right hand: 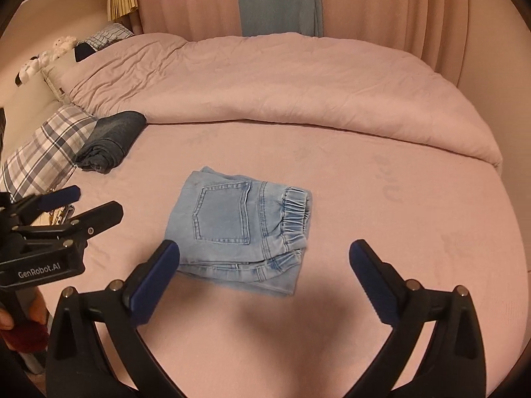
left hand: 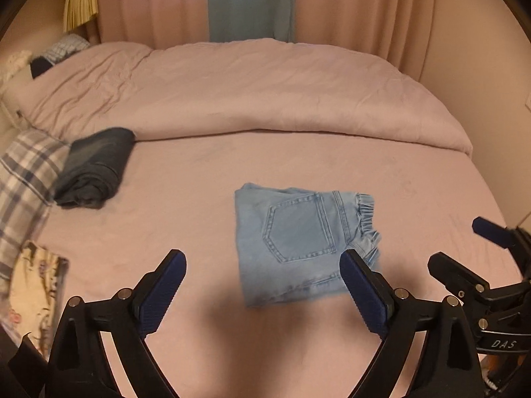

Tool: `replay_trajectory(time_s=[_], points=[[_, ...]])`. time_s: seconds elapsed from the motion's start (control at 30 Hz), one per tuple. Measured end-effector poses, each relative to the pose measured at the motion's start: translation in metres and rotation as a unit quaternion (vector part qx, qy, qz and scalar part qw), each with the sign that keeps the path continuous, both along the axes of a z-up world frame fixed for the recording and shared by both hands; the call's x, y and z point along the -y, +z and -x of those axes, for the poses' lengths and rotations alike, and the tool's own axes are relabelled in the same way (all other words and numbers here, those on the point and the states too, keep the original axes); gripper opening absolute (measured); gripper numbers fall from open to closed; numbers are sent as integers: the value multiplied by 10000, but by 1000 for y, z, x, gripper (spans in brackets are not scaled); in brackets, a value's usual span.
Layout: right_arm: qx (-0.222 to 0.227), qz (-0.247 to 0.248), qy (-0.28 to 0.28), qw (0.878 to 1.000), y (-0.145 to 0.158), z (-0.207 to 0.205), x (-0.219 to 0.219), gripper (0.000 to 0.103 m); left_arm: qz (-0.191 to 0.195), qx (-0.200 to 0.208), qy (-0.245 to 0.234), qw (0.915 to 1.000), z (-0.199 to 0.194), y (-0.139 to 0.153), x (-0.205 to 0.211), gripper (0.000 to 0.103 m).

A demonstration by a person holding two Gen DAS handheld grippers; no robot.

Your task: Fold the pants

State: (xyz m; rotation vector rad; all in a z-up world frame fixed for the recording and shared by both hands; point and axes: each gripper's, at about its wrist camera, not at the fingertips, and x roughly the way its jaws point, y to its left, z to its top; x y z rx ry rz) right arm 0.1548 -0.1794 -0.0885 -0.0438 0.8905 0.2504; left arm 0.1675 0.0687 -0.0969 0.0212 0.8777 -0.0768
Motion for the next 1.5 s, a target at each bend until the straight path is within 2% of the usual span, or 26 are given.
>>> replay_trajectory(time_s=[0.2, 0.67, 1.5], points=[[64, 47, 70, 9999, 16, 12, -3, 103, -54, 152, 59, 9999, 13, 12, 2, 94], [207, 126, 81, 9997, 29, 27, -5, 103, -98, 306, 0, 9995, 28, 28, 5, 94], [280, 126, 45, 9995, 35, 32, -5, 103, -146, 299, 32, 9994, 32, 27, 8, 94]])
